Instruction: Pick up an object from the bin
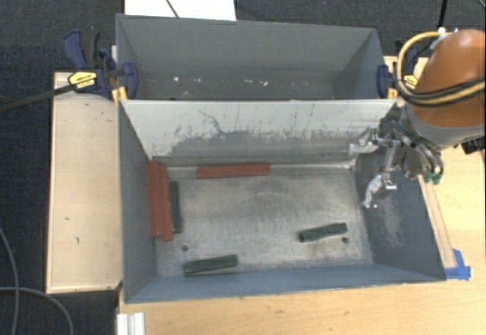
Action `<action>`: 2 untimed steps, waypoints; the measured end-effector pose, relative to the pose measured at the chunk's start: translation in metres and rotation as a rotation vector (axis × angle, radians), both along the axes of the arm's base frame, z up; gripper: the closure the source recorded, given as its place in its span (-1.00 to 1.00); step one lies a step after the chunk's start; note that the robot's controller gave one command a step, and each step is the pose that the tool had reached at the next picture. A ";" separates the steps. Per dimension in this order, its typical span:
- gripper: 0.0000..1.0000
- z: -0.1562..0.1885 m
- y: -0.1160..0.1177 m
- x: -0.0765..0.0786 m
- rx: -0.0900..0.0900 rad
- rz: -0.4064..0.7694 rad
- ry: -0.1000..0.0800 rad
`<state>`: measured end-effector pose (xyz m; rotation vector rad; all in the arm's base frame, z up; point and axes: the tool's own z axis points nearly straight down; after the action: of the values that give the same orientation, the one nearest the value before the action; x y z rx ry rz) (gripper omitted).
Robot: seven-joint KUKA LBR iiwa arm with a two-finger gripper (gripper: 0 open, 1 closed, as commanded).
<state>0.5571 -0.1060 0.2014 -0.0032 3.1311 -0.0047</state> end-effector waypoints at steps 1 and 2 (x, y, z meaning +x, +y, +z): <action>-1.00 -0.070 0.013 -0.026 0.004 -0.017 0.007; 1.00 -0.126 0.013 -0.033 0.001 0.162 0.002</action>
Offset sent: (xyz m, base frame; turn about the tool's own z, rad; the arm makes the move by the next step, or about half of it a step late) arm -0.0353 0.0126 -0.1283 -0.1601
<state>0.5243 -0.0934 0.0756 -0.2559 3.1225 -0.0022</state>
